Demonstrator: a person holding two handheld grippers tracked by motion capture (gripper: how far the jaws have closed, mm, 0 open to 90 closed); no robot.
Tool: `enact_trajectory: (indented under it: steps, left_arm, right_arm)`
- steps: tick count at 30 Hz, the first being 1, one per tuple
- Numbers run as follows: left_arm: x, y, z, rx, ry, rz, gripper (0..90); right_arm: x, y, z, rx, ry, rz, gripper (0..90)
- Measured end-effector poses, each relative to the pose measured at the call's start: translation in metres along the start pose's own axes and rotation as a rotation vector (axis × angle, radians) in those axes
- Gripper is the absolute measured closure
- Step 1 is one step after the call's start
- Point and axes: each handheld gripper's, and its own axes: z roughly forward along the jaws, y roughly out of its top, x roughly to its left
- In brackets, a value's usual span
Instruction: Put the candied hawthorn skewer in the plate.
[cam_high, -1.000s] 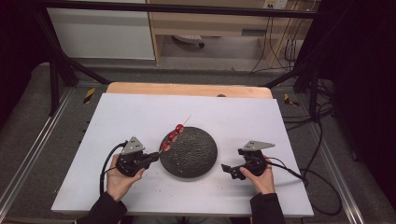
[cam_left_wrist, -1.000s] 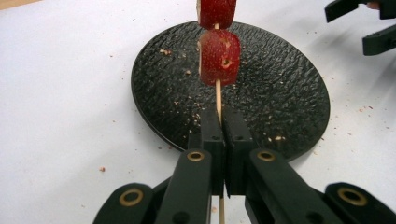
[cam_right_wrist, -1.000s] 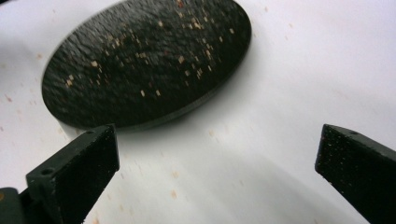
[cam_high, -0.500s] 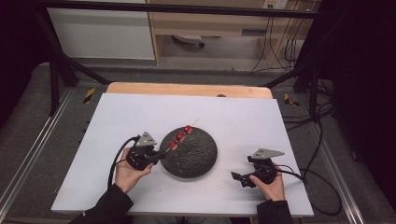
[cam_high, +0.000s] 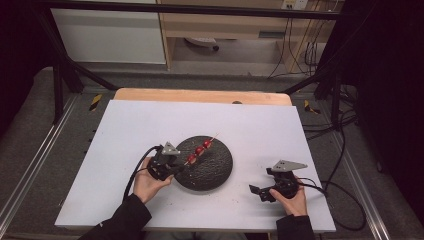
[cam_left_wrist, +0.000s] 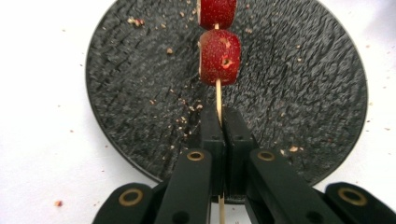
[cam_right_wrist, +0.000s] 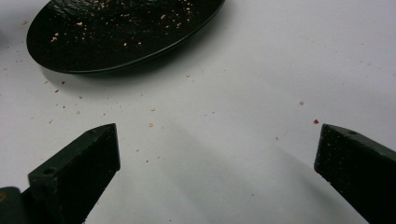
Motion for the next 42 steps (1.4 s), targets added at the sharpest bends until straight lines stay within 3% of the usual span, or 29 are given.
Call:
enact_trajectory:
  steps: [11, 22, 25, 31, 37, 42]
  left_arm:
    - [-0.005, 0.000, 0.016, 0.059, 0.018, -0.001, 88.4]
    - [-0.005, -0.001, 0.017, 0.050, 0.007, -0.007, 86.4]
    - [-0.004, -0.002, 0.011, 0.020, 0.004, -0.003, 79.8]
    - [0.002, -0.008, -0.007, -0.045, 0.004, 0.018, 54.6]
    - [0.011, -0.018, -0.024, -0.073, 0.012, 0.037, 37.1]
    - [0.020, -0.030, -0.037, -0.080, 0.028, 0.030, 26.5]
  right_arm:
    - [-0.001, -0.001, -0.002, -0.005, 0.004, 0.006, 1.1]
    - [-0.001, -0.001, -0.001, -0.002, 0.003, 0.010, 1.1]
    - [-0.001, -0.001, -0.002, -0.006, 0.000, 0.009, 1.1]
    - [-0.001, 0.000, -0.003, -0.013, -0.002, 0.015, 1.1]
    - [-0.001, 0.000, -0.003, -0.017, 0.000, 0.023, 1.1]
    - [-0.001, 0.000, -0.003, -0.022, 0.004, 0.033, 1.0]
